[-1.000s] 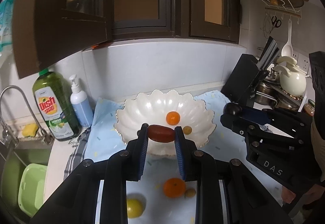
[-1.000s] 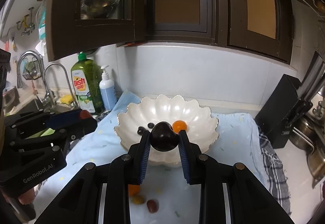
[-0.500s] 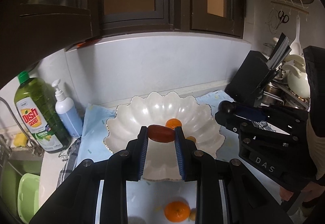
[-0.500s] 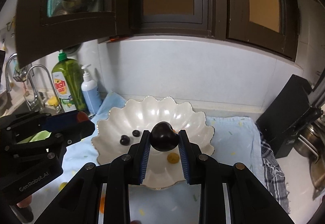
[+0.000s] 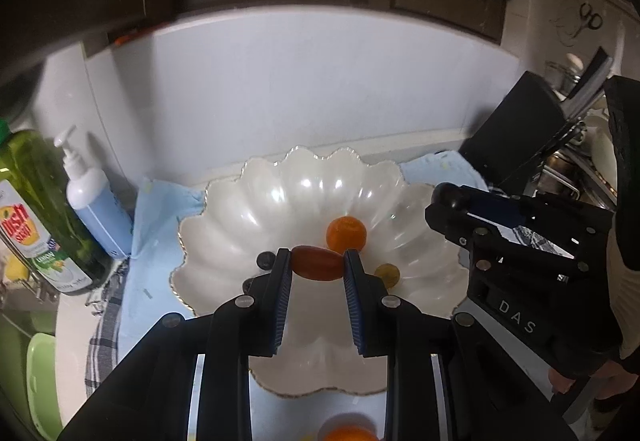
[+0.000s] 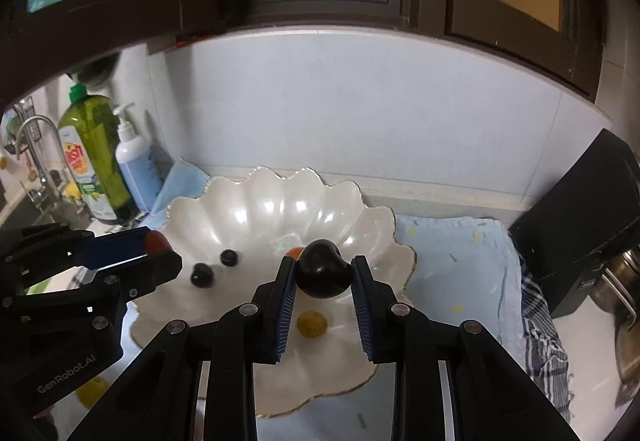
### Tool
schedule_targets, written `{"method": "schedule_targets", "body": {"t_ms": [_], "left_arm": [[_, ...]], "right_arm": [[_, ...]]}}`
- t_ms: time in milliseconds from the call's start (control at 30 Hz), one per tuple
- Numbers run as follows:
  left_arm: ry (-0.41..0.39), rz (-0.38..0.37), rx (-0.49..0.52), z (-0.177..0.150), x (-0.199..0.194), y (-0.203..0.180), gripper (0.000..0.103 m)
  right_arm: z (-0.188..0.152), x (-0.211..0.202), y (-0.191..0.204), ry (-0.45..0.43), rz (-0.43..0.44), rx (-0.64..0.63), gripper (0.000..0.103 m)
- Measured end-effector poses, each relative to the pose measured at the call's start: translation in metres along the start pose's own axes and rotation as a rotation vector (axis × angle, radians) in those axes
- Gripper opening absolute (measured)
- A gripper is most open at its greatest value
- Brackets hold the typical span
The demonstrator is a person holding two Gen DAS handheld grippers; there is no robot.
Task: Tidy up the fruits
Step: 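Carry the plum over the white bowl with the right tool while the left tool carries the date, then open the right tool to drop the plum in the bowl while the left tool releases the date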
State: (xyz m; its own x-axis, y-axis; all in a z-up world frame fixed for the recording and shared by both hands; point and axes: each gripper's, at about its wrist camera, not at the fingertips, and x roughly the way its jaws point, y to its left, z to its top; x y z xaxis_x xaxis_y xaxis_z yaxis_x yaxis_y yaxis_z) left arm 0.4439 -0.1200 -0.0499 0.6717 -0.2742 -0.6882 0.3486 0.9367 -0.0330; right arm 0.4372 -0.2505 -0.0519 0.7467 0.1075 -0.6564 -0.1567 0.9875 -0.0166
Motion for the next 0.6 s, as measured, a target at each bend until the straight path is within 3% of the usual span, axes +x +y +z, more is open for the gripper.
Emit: {"method": "schedule_targets", "body": {"t_ms": [300, 600], "left_arm": [[0.101, -0.003, -0.024, 0.005, 0.041, 0.008, 0.026], [0.153, 0.026, 0.01, 0.006, 0.064, 0.007, 0.027]], "right_arm": [[0.001, 0.041, -0.012, 0.133, 0.007, 0.038, 0.029], [-0.005, 0.061, -0.016, 0.201, 0.011, 0.061, 0.029]]}}
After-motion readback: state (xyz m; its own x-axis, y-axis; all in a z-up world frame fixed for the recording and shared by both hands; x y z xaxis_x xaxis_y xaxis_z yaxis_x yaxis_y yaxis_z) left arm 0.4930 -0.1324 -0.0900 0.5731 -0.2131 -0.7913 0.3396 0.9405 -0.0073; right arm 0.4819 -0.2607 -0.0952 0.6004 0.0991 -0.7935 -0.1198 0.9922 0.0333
